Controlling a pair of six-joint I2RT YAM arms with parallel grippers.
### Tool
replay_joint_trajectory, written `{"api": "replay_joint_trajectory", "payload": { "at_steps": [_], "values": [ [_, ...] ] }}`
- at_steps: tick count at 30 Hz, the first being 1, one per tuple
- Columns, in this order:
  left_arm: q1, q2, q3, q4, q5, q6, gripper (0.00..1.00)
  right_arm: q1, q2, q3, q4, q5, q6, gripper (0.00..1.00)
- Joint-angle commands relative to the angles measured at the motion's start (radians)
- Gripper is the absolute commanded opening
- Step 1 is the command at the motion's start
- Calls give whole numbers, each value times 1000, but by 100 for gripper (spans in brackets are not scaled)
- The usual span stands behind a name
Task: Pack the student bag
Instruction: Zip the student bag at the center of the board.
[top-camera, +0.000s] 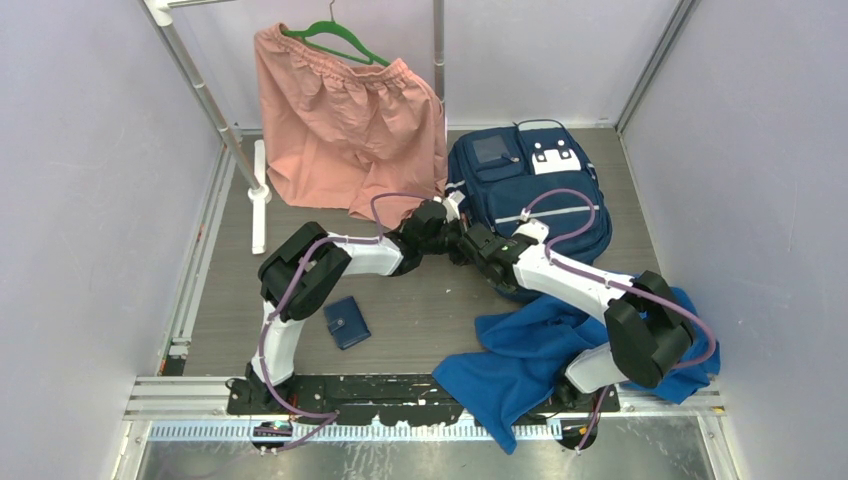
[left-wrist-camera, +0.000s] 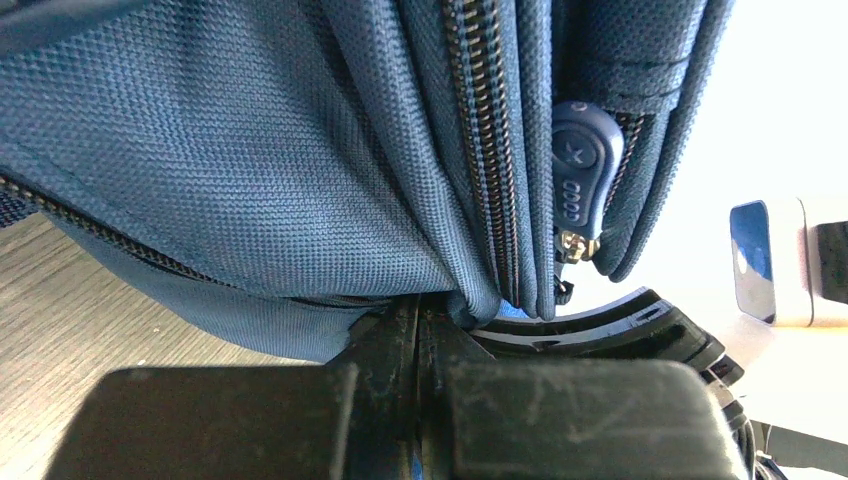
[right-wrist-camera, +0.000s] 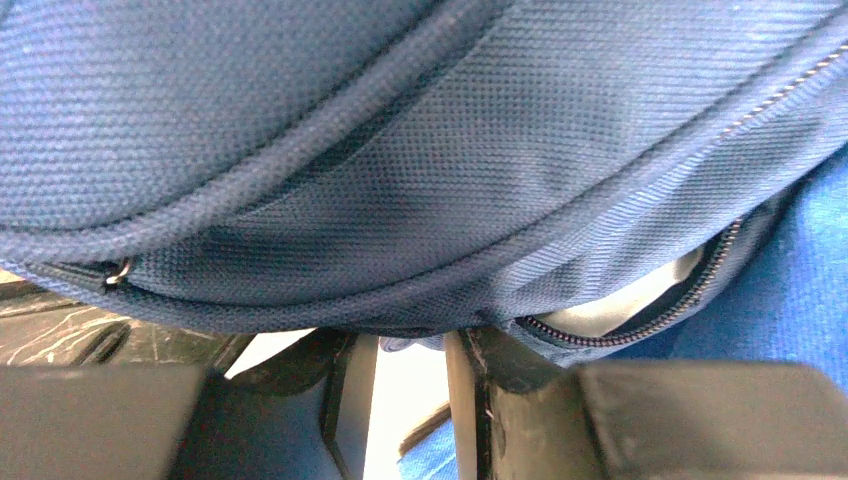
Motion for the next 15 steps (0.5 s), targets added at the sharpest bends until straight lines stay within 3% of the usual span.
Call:
{"api": "replay_joint_trajectory", "payload": {
  "at_steps": [1, 8, 15],
  "values": [
    [4, -8, 24, 56, 11, 13, 0, 0, -33, 13, -136, 141, 38, 36],
    [14, -2, 19, 76, 10, 0, 0, 14, -144, -19, -196, 149, 41, 35],
    [22, 5, 12, 98, 15, -18, 0, 22, -187, -67, -105, 75, 7, 30]
  ]
}}
